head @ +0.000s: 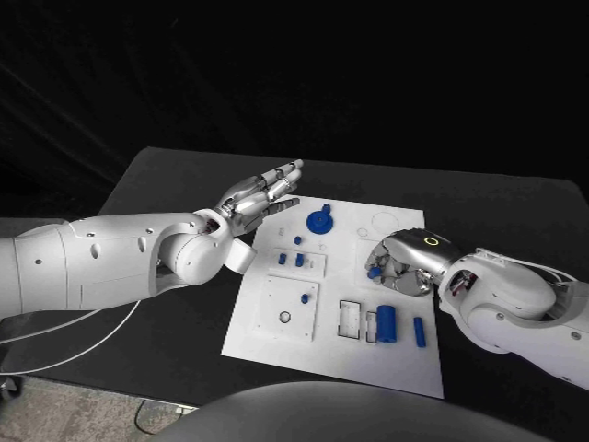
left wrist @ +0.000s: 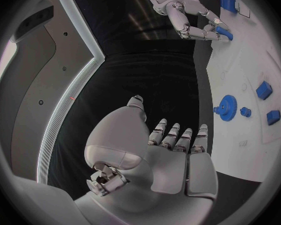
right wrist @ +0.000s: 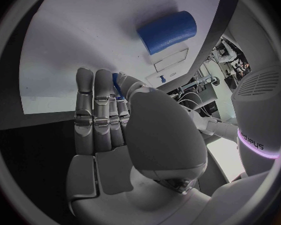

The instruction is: Assemble the parts on the task board

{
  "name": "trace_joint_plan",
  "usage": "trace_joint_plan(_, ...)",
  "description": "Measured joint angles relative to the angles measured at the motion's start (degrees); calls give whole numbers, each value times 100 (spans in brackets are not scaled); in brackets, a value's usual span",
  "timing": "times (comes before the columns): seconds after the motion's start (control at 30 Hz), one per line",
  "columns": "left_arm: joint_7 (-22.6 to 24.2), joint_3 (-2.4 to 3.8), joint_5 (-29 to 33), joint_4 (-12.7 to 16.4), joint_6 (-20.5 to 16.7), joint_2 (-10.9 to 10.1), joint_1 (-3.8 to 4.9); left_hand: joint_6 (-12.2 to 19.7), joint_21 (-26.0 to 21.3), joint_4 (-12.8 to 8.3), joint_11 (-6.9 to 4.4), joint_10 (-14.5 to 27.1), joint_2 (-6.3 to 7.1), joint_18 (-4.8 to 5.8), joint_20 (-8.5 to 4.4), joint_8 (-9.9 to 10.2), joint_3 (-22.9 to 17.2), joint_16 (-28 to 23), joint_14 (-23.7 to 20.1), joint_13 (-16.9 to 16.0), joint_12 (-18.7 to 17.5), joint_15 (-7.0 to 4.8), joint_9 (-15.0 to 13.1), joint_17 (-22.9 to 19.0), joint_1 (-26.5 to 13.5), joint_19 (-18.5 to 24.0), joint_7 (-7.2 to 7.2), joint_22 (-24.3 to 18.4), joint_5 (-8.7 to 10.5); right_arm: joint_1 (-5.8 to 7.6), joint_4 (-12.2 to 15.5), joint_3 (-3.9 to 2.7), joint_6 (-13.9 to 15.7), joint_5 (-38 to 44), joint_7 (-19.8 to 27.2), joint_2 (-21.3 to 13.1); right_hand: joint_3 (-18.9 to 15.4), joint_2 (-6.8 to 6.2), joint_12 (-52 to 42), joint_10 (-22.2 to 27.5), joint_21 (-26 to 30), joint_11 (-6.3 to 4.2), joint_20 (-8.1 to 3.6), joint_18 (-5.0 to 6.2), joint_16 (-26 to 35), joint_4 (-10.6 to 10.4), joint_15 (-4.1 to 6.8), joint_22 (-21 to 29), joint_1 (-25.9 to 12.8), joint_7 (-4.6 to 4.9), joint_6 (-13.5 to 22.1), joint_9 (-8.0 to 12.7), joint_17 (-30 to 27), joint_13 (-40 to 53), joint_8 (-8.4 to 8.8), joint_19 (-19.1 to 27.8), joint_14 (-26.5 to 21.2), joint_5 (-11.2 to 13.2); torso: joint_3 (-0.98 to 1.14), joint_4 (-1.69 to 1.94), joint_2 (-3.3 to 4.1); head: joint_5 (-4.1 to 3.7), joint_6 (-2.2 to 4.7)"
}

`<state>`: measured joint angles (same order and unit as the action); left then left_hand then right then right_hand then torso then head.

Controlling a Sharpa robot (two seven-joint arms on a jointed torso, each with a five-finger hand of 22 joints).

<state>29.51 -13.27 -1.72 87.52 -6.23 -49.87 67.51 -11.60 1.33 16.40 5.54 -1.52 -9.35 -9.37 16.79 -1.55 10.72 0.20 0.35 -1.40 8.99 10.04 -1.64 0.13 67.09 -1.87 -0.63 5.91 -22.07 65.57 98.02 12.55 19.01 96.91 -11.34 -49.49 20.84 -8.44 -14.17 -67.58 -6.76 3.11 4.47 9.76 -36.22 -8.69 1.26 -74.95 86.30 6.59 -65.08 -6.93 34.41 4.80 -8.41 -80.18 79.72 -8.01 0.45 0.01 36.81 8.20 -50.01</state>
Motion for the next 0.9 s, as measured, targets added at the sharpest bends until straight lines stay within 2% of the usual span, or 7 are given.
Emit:
trace_joint_plan(0.23, -20, 0, 0, -2, 3, 0, 0, -18, 0, 0, 0, 0, -22, 0, 0, -19, 0, 0, 0, 0, 0, 0, -5, 0, 22, 0, -18, 0, -23, -7, 69, 8, 270, -27, 56, -56, 45, 42, 66, -206, -201, -63, -39, 0, -22, 47, 51, 1, 46, -78, -185, -44, 0, -9, -49, -38, 51, -123, 0, 0, 0, 18, 0)
trace_joint_plan(0.27, -23, 0, 0, -2, 3, 0, 0, -18, 0, 0, 0, 0, -22, 0, 0, -19, 0, 0, 0, 0, 0, 0, -5, 0, 22, 0, -18, 0, -23, -7, 83, 8, 314, -30, 67, -64, 35, 58, 65, -255, -224, -108, -54, 0, -22, 58, 51, 1, 90, -103, -210, -44, 0, -4, -49, -54, 51, -133, 0, 0, 0, 22, 0)
trace_joint_plan(0.5, -46, 0, -1, -2, 5, -1, -1, -38, 0, 0, 0, 0, -52, 0, 0, -19, 0, 0, 0, 0, 0, 0, -4, 0, 52, 0, -38, 0, -44, 48, 247, 5, 563, -58, 136, -153, 12, 69, 110, -303, -307, -102, -78, 0, -22, 81, 72, 1, 79, -140, -246, -44, -6, -27, -49, -78, 72, -165, 0, 0, 0, 46, 0)
trace_joint_plan(0.6, -58, 0, -1, -2, 5, 0, -1, -38, 0, 0, 0, 0, -52, 0, 0, -19, 0, 0, 0, 0, 0, 0, -4, 0, 52, 0, -38, 0, -44, 115, 374, 5, 597, -89, 138, -225, 12, 96, 116, -323, -307, -120, -79, 0, -22, 81, 72, 1, 51, -140, -246, -44, -6, -28, -49, -78, 72, -165, 0, 0, 0, 55, 0)
trace_joint_plan(0.77, -76, 0, -1, -2, 7, 0, -1, -38, 0, 0, 0, 0, -52, 0, 0, -19, 0, 0, 21, 0, 0, 21, -4, 0, 52, 0, -38, 0, -67, 234, 743, 0, 577, -254, 129, -311, -4, 120, 176, -342, -244, -101, -78, 0, -22, 97, 72, 2, 24, -139, -246, -44, -14, -40, -49, -78, 72, -165, 1, 0, 0, 72, 0)
trace_joint_plan(0.9, -89, 0, -1, -5, 8, 6, -2, -38, 0, 0, 0, 0, -67, 0, 0, -19, 0, 0, 21, 0, 0, 21, -4, 0, 67, 0, -38, 0, -67, 263, 1039, 0, 501, -462, 121, -278, -26, 85, 205, -352, -255, -111, -78, -1, -22, 76, 71, 2, -41, -139, -245, -44, -14, -37, -50, -78, 72, -143, 1, -1, 1, 80, 0)
